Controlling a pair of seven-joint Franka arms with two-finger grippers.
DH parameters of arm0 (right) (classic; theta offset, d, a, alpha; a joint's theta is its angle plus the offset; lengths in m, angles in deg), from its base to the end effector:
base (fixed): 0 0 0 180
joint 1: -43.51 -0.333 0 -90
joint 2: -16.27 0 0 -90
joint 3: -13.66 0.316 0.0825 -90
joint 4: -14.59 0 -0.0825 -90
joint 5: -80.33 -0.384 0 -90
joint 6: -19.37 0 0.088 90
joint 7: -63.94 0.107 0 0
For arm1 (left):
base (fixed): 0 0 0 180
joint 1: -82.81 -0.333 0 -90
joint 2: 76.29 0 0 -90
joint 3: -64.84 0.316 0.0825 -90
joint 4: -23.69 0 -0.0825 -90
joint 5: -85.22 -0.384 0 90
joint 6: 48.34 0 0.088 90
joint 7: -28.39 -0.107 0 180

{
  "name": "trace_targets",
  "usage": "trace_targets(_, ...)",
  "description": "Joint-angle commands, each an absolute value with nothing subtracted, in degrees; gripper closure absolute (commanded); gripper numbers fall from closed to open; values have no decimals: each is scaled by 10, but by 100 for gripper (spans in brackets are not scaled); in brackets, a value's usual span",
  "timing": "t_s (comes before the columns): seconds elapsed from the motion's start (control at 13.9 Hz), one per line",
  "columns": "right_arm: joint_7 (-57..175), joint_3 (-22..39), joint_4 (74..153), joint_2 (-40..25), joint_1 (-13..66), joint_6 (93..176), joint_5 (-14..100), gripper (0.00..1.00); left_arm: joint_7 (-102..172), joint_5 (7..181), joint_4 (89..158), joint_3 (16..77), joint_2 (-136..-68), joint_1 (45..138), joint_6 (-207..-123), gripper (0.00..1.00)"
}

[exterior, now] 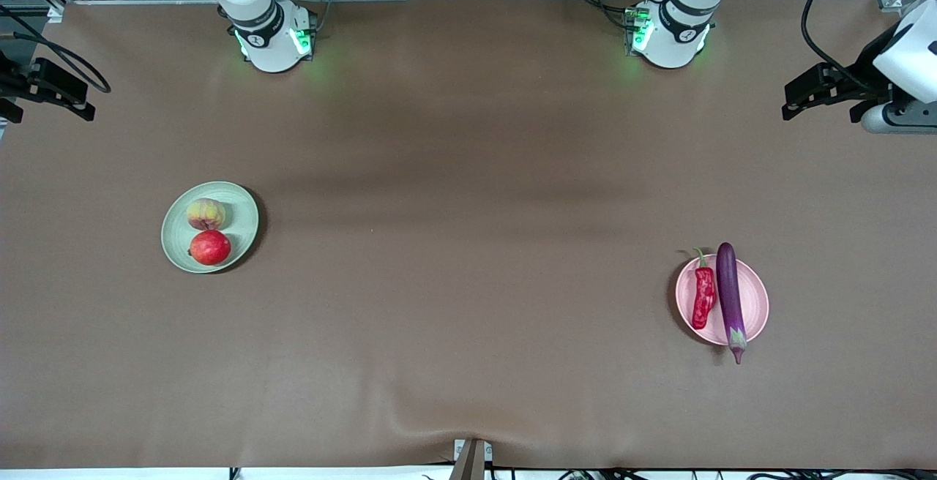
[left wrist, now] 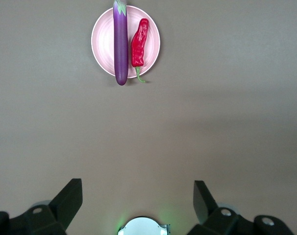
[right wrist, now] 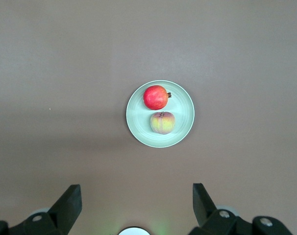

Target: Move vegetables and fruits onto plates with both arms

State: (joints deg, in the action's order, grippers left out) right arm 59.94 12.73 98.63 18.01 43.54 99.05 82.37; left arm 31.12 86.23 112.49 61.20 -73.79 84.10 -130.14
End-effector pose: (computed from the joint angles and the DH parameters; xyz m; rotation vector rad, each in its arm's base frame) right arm 0.5252 -0.0133 0.6737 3.1072 0.0738 -0.0733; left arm 0.5237 -0.0481 0.6458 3.1290 -0.0627 -0.1244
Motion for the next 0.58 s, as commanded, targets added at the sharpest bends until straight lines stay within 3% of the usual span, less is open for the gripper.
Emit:
trace_targets(0.0, 591, 144, 1001, 193, 448, 995, 838, 0, 317, 862, 1118, 610, -733, 836, -1292, 0)
trace_targets(0.5, 595, 165, 1001, 193, 451, 1000, 834, 0, 318, 866, 1119, 612, -734, 836, -1292, 0)
